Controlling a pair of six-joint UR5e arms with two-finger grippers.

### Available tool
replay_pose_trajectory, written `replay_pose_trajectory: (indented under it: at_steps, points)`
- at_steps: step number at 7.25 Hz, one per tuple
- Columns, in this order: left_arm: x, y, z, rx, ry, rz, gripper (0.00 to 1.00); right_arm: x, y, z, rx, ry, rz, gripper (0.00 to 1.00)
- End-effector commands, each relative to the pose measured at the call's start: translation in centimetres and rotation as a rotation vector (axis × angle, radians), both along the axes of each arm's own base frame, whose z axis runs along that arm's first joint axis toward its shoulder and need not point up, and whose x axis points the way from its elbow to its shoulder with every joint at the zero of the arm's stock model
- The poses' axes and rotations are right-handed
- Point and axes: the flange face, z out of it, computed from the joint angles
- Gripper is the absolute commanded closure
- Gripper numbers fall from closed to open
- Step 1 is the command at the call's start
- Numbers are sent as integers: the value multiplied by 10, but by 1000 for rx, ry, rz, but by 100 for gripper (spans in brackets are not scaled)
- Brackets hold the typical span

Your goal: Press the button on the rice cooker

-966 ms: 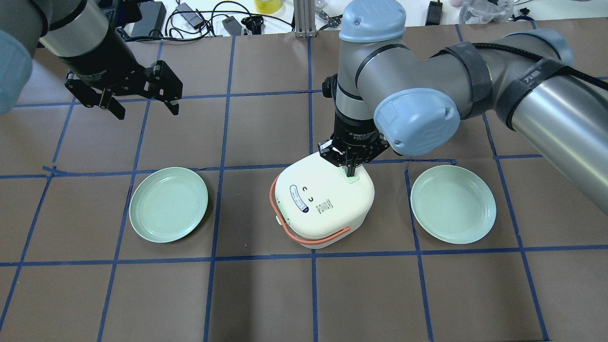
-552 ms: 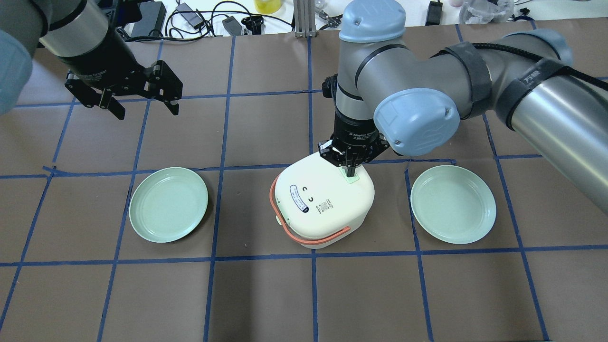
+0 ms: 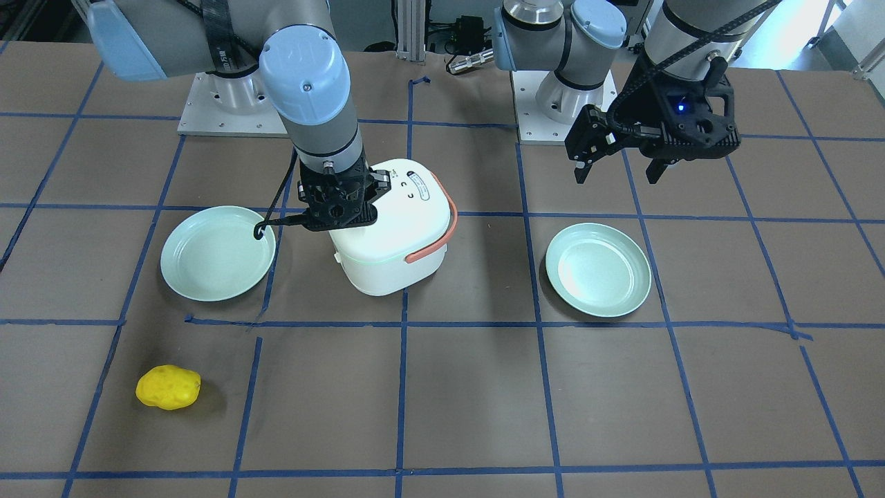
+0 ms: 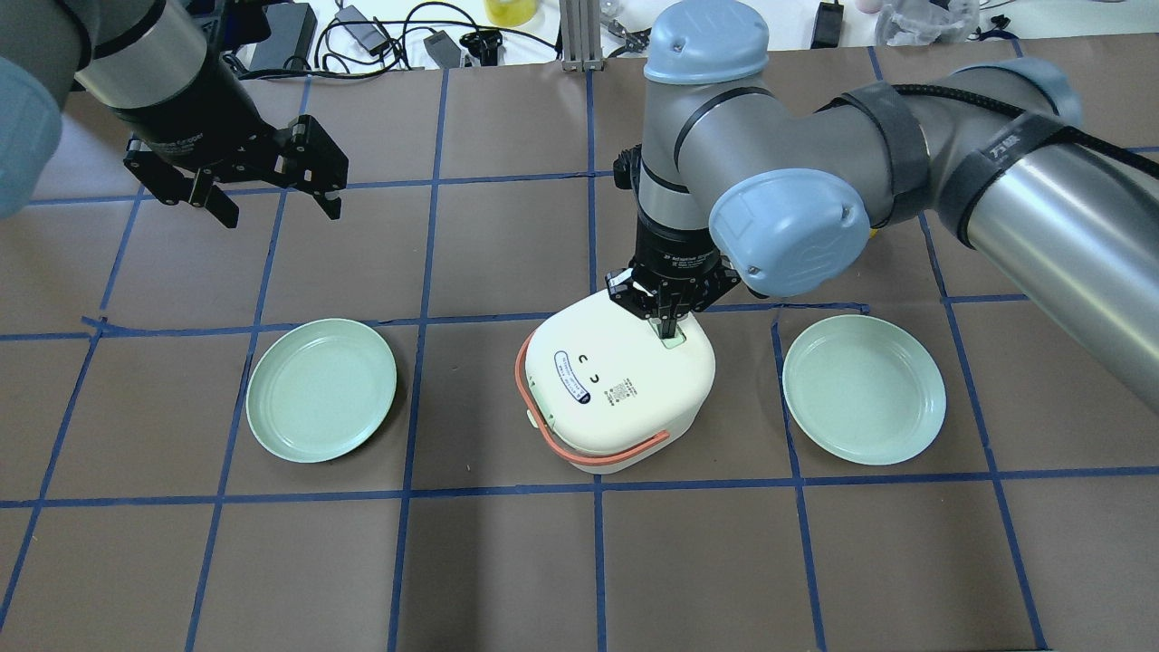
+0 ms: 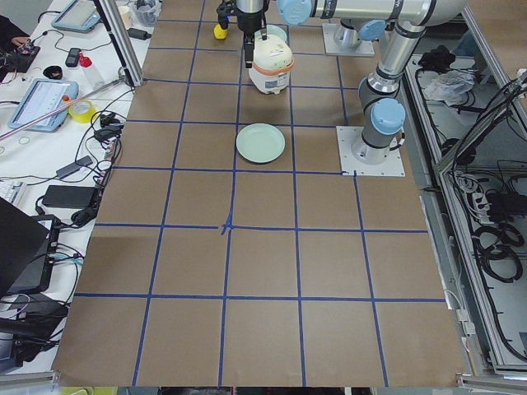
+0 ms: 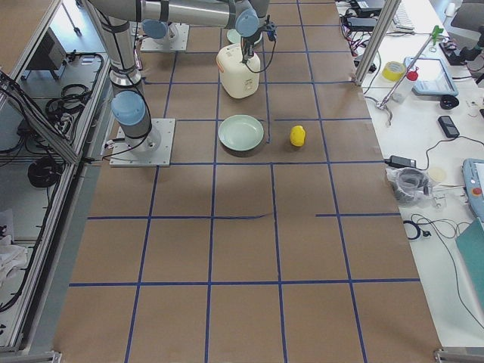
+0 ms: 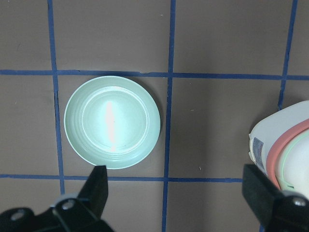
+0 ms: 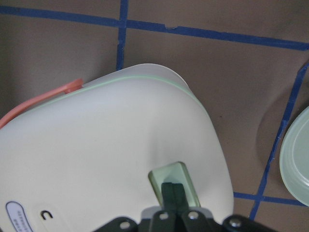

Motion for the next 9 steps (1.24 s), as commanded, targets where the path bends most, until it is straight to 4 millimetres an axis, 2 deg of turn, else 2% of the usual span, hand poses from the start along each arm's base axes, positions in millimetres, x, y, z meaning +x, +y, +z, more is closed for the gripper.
replay_pose_trajectory:
  at_steps: [1,2,3,4,5,6,7,9]
  points:
    - [0,0,0,0,0,0,0,1,1,40,-68,-21,-6,69]
    - [0,0,0,0,0,-1,0,1,3,64,-105,-43,-10,33]
    - [0,0,0,0,0,0,0,2,3,92,-150,-69,-45,5]
    - [0,0,0,0,0,0,0,2,3,121,-181,-75,-89,0]
    - [0,0,0,0,0,0,0,-6,-1,150,-189,-61,-104,0]
    - [0,0,0,0,0,-1,0,-16,-5,170,-185,-43,-118,0]
    - [0,0,0,0,0,0,0,-39,-14,178,-214,33,-136,0]
    - [0,0,0,0,0,0,0,-86,-31,174,-180,69,-207,0]
